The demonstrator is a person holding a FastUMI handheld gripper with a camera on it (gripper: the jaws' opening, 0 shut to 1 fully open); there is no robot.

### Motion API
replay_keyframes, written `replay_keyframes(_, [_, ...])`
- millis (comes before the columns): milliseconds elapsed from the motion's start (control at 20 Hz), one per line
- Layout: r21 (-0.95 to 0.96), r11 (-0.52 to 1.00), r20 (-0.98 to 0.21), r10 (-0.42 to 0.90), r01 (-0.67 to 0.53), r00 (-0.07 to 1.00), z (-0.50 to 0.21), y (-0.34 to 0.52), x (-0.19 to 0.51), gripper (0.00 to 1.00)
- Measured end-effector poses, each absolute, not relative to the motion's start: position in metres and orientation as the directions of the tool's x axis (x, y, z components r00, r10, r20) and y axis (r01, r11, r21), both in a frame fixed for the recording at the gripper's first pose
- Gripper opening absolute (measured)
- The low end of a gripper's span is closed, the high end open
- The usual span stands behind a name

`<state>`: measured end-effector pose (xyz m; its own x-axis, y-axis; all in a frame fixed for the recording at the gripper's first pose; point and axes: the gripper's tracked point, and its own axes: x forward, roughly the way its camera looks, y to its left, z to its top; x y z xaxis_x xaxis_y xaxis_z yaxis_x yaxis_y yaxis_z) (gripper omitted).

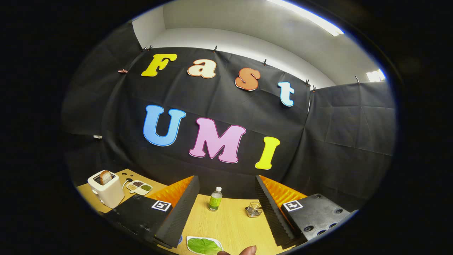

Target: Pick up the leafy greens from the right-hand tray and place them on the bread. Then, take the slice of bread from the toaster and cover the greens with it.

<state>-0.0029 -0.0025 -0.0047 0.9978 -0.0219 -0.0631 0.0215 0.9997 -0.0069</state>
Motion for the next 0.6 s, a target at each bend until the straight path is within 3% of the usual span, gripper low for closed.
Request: replay_keyframes(600, [-0.021,0.999,-0.123,0.022,-0.025,0.992,-0.022,0.004,-0.005,0.98])
